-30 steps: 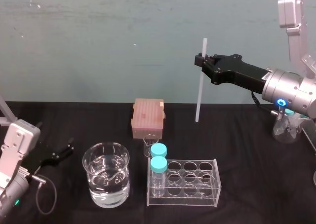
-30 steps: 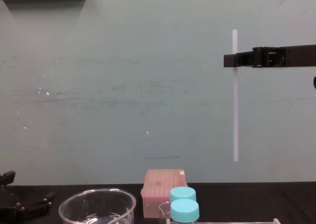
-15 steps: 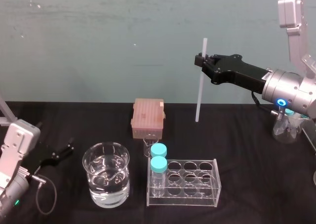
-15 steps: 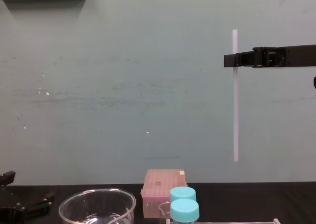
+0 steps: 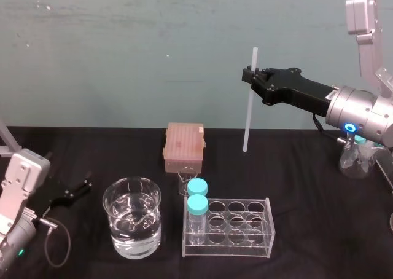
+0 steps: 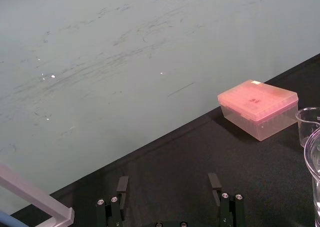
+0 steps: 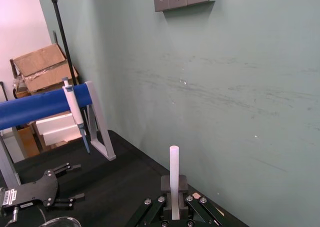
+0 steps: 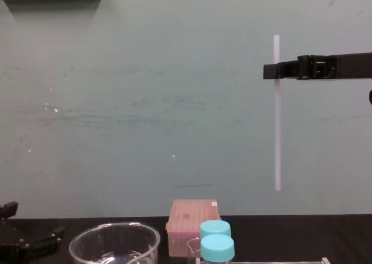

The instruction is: Pick up the stirring rod with one hand, then place it down.

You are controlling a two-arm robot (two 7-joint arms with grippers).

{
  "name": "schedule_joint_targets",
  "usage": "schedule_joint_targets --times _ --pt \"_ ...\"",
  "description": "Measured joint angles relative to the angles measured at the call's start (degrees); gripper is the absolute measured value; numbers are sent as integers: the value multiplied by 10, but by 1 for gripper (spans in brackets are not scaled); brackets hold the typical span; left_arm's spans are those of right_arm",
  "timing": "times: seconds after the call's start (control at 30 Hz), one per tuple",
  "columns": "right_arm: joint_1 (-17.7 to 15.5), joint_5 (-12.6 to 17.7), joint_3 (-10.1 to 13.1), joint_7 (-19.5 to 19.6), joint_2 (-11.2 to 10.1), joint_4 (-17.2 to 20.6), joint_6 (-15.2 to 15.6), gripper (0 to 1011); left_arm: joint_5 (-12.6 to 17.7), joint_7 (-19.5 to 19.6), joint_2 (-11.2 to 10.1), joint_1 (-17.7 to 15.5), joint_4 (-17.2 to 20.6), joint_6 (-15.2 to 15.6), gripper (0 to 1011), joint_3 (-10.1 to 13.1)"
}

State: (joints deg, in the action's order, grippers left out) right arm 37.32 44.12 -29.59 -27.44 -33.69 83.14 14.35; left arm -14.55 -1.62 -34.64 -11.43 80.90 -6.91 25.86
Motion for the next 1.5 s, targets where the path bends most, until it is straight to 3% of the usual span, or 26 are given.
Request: schedule_joint_targets --times 1.5 --pt "0 0 0 0 0 0 0 72 0 0 0 0 0 0 1005 0"
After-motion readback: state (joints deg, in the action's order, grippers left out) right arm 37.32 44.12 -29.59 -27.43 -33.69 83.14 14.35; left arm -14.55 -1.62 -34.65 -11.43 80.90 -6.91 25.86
